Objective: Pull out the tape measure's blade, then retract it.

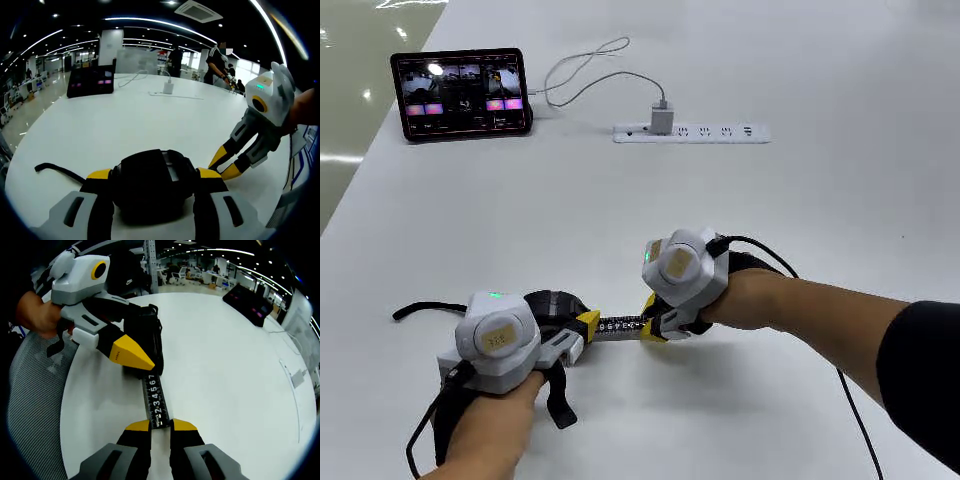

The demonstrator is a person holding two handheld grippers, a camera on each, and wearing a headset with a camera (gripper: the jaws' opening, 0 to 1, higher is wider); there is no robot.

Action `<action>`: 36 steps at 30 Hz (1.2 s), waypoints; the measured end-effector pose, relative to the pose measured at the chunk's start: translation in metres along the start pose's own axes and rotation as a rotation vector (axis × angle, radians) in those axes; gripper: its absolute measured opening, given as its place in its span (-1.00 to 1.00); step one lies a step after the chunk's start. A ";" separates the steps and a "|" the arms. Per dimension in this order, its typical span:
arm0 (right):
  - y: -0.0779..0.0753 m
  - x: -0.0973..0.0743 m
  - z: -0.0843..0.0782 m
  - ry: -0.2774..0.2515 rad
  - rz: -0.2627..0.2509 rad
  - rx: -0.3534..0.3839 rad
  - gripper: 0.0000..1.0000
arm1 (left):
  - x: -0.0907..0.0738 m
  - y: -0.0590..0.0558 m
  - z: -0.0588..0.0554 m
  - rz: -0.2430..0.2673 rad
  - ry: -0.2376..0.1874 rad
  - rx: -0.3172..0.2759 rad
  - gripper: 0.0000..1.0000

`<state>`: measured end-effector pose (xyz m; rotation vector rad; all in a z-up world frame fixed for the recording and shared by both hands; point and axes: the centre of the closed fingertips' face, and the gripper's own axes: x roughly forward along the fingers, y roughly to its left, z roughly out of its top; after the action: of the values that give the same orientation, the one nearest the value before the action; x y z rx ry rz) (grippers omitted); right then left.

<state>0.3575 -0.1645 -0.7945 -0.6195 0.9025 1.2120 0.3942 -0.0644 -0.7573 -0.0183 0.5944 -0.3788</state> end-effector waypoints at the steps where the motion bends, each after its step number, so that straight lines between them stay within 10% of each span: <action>1: 0.000 0.000 0.000 -0.001 0.001 -0.004 -0.81 | 0.000 0.000 0.000 0.001 0.000 -0.001 0.19; 36: 0.006 0.012 0.022 -0.045 0.014 -0.001 -0.81 | -0.001 0.000 0.000 -0.004 0.000 -0.020 0.19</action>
<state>0.3587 -0.1390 -0.7931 -0.5853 0.8695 1.2340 0.3939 -0.0638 -0.7567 -0.0381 0.5985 -0.3769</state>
